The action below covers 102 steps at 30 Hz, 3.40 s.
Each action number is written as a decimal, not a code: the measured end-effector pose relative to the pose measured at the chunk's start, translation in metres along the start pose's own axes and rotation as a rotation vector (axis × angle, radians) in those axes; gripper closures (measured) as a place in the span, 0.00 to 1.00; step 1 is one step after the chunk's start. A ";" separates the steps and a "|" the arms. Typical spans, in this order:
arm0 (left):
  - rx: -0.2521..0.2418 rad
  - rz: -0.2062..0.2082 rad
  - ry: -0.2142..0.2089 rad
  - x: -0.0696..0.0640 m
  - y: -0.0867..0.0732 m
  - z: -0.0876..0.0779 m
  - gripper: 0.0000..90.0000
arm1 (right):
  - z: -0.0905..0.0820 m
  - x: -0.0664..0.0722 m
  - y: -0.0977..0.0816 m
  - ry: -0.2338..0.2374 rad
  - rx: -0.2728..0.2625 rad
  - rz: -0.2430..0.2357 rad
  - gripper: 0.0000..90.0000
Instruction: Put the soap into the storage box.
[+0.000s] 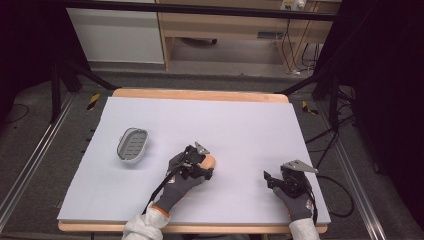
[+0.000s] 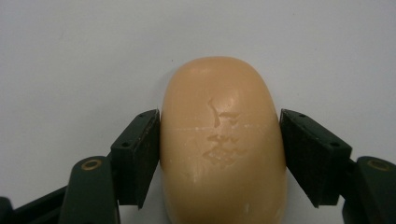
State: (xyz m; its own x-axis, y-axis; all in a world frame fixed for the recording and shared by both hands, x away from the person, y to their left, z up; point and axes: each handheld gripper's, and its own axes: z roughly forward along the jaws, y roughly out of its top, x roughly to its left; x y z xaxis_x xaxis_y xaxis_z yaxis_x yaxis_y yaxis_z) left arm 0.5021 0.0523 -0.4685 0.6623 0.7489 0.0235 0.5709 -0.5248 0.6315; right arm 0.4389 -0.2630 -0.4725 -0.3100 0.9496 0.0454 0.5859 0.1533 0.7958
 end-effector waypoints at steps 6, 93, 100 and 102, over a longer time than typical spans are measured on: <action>0.012 -0.002 -0.004 0.000 0.000 0.003 0.34 | 0.000 0.000 0.000 0.004 0.001 0.000 0.33; -0.185 -0.162 0.066 0.101 -0.030 -0.137 0.36 | -0.005 0.003 0.000 -0.022 -0.013 0.003 0.33; -0.197 -0.193 0.087 0.117 -0.032 -0.145 0.36 | -0.004 0.004 0.001 -0.022 -0.011 0.005 0.33; -0.195 -0.200 0.093 0.120 -0.033 -0.145 0.36 | -0.004 0.004 0.001 -0.018 -0.009 0.007 0.33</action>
State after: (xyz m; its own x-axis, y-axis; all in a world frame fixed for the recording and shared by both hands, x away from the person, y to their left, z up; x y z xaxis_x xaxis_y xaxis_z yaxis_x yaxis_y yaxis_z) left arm 0.4922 0.2188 -0.3739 0.4937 0.8682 -0.0506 0.5750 -0.2822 0.7679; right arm 0.4347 -0.2602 -0.4690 -0.2924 0.9555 0.0398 0.5814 0.1446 0.8007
